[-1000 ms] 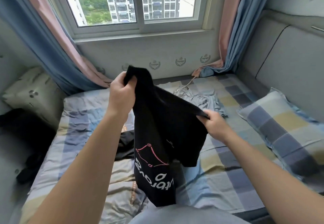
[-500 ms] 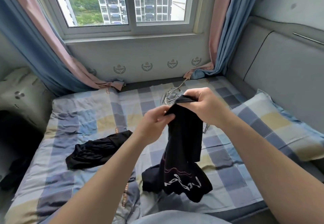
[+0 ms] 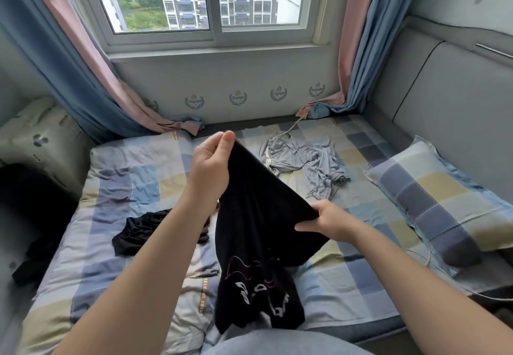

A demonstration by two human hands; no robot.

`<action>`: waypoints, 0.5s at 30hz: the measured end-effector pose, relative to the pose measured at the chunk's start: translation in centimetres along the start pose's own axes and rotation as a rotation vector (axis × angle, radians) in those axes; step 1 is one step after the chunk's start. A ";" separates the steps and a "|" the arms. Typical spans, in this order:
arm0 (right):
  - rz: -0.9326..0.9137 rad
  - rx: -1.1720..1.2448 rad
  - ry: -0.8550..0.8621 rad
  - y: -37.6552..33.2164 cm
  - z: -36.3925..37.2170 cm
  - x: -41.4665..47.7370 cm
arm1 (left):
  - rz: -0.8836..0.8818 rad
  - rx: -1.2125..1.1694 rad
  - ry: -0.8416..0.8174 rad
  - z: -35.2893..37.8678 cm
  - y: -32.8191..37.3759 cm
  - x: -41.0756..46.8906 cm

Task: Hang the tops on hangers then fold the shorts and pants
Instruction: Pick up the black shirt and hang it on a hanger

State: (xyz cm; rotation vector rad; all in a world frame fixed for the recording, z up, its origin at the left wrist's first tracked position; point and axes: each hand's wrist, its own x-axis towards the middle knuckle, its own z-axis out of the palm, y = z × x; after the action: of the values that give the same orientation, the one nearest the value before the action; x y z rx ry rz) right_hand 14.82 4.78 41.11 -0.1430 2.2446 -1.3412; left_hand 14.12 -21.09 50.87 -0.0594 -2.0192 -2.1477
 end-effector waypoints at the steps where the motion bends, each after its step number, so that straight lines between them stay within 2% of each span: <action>1: 0.041 -0.013 0.027 1.4 0.3 0.3 | -0.010 -0.022 0.038 -0.6 0.1 0.1; 5: 0.150 -0.034 0.098 4.9 1.1 0.6 | -0.035 -0.135 0.230 -3.9 -0.1 1.6; 7: 0.134 0.053 0.174 4.5 1.2 0.5 | -0.067 -0.097 0.231 -5.1 -0.6 2.0; 10: 0.047 0.245 0.252 1.5 0.9 0.5 | -0.184 0.023 0.111 -5.4 -2.1 1.4; 15: -0.097 0.358 0.222 -4.0 1.1 0.1 | -0.331 0.222 -0.169 -3.8 -4.7 -1.2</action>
State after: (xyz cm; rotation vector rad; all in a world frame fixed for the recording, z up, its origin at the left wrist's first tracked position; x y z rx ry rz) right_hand 14.62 1.90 44.03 0.0257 2.1498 -1.8663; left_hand 14.89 -24.53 45.80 0.1399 -2.5074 -2.1435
